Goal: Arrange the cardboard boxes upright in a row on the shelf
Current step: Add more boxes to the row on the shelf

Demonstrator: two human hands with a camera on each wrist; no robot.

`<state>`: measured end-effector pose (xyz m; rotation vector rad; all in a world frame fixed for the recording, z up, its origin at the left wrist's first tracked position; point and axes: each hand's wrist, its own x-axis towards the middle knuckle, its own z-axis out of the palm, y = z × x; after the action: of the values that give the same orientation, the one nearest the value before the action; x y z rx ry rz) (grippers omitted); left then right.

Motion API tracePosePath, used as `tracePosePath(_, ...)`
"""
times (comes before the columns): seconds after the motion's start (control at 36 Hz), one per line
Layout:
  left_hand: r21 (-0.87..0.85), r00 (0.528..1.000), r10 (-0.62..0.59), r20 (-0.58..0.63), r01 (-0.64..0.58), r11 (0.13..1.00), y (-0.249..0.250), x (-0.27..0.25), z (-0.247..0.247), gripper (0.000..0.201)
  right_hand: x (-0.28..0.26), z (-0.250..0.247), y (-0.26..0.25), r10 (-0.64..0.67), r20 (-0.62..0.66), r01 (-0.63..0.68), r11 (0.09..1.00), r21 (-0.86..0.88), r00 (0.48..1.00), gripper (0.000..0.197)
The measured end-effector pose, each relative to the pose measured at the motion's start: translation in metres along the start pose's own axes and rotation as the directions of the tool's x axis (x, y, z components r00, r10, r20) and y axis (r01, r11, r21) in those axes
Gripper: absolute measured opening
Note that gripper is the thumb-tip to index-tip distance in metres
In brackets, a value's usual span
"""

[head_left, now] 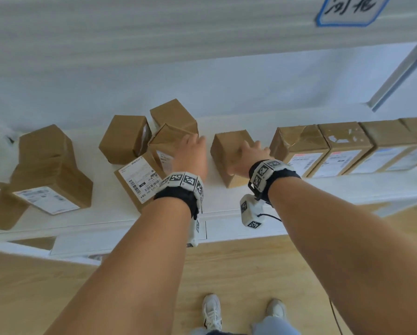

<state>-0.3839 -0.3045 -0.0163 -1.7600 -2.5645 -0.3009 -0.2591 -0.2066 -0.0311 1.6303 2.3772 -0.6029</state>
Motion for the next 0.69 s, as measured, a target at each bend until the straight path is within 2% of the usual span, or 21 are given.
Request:
tracePosePath(0.11,0.017,0.999,-0.043,0.000,0.043,0.999,0.011,-0.009,-0.003,0.041,-0.015,-0.002,0.009,0.042,0.047,-0.049,0.985,0.162,0.998,0.078)
tracePosePath(0.19,-0.003,0.994,-0.099,0.049,0.099,0.995,0.019,-0.016,-0.002,0.040,-0.026,-0.002,0.020,0.042,0.102,-0.068,0.962,0.263,0.994,0.083)
tracePosePath(0.28,0.016,0.969,-0.168,0.179,0.168,0.986,0.027,-0.023,0.000,0.037,-0.035,-0.002,0.031,0.010,0.171,-0.072,0.929,0.362,0.985,0.086)
tracePosePath(0.33,0.060,0.934,-0.201,0.296,0.192,0.980,0.034,-0.029,0.004,0.033,-0.037,-0.001,0.039,-0.008,0.205,-0.077,0.911,0.406,0.979,0.086)
tracePosePath(0.44,0.084,0.874,-0.230,0.429,0.215,0.973,0.044,-0.042,0.014,0.028,-0.046,-0.001,0.051,-0.072,0.262,-0.066,0.874,0.481,0.962,0.075)
tracePosePath(0.5,0.076,0.867,-0.250,0.432,0.241,0.968,0.050,-0.048,0.018,0.028,-0.049,-0.001,0.053,-0.098,0.271,-0.059,0.854,0.517,0.958,0.063)
tracePosePath(0.58,0.030,0.890,-0.258,0.375,0.267,0.963,0.056,-0.051,0.017,0.026,-0.050,-0.002,0.050,-0.115,0.246,-0.050,0.814,0.579,0.962,0.042)
tracePosePath(0.69,-0.041,0.925,-0.283,0.252,0.302,0.952,0.058,-0.053,0.012,0.024,-0.049,-0.002,0.046,-0.106,0.215,-0.055,0.774,0.631,0.971,0.037)
